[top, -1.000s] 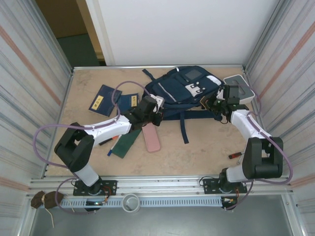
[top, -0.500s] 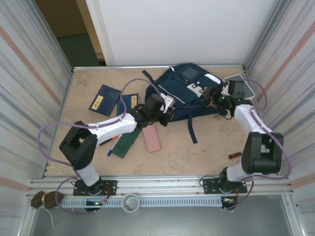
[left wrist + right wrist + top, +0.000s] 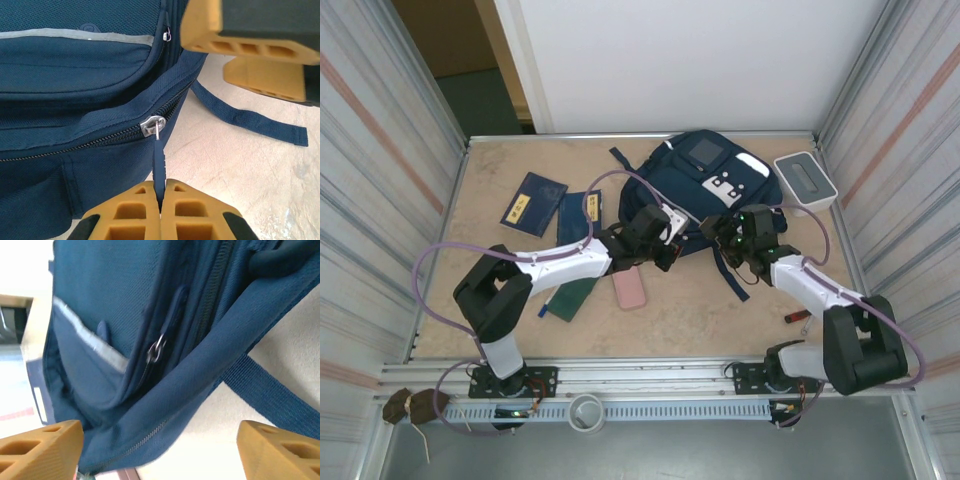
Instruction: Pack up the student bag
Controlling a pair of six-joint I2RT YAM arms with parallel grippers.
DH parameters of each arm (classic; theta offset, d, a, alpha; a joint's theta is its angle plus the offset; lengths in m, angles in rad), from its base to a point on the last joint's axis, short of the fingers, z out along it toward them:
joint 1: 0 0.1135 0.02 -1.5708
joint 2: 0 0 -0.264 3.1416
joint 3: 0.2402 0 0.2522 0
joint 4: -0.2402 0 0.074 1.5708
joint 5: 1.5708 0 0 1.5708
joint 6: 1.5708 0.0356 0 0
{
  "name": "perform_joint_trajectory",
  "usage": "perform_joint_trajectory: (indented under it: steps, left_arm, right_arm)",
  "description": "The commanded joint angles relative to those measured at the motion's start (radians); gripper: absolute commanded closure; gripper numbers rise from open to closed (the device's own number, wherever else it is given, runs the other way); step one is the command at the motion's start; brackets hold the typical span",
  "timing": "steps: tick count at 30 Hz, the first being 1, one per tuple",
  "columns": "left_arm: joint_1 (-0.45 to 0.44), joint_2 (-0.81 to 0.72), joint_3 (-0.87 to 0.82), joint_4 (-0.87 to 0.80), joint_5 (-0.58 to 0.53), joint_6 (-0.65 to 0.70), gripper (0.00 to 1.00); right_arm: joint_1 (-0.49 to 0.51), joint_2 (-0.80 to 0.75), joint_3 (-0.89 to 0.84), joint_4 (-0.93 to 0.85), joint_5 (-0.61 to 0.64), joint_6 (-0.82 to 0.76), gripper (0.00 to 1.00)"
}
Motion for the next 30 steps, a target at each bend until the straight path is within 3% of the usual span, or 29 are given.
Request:
perform_joint_trajectory:
  steps: [1, 5, 8, 11, 16, 19, 22, 26, 30]
  left_arm:
    - [-0.009, -0.01, -0.017, 0.026, -0.033, 0.035, 1.0]
    - [-0.004, -0.014, -0.02, -0.014, -0.12, 0.054, 1.0]
    - [0.013, -0.024, -0.03, -0.043, -0.167, 0.063, 1.0]
    - [0.036, -0.024, -0.033, -0.069, -0.194, 0.078, 1.0]
    - [0.089, -0.032, -0.038, -0.104, -0.201, 0.106, 1.0]
    - [0.118, -0.048, -0.052, -0.104, -0.148, 0.121, 1.0]
    - [0.14, -0.072, -0.068, -0.085, -0.047, 0.131, 1.0]
    - [0.159, -0.096, -0.069, -0.087, 0.06, 0.135, 1.0]
    - [0.179, -0.11, -0.071, -0.081, 0.144, 0.12, 1.0]
  right_arm:
    - [0.009, 0.072, 0.019, 0.101, 0.077, 0.053, 0.33]
    - [-0.023, 0.096, 0.048, 0.071, 0.081, -0.016, 0.67]
    - [-0.049, 0.064, 0.041, 0.03, 0.083, -0.079, 0.83]
    - [-0.083, 0.038, 0.043, -0.017, 0.033, -0.148, 0.89]
    - [-0.169, 0.019, 0.038, -0.091, -0.074, -0.251, 0.9]
    - [-0.208, 0.032, 0.061, -0.121, -0.164, -0.338, 0.84]
    - [-0.195, 0.015, 0.116, -0.207, -0.176, -0.486, 0.66]
    - [-0.091, -0.085, 0.155, -0.284, -0.047, -0.718, 0.39]
    - [0.067, -0.106, 0.17, -0.261, 0.068, -0.898, 0.27]
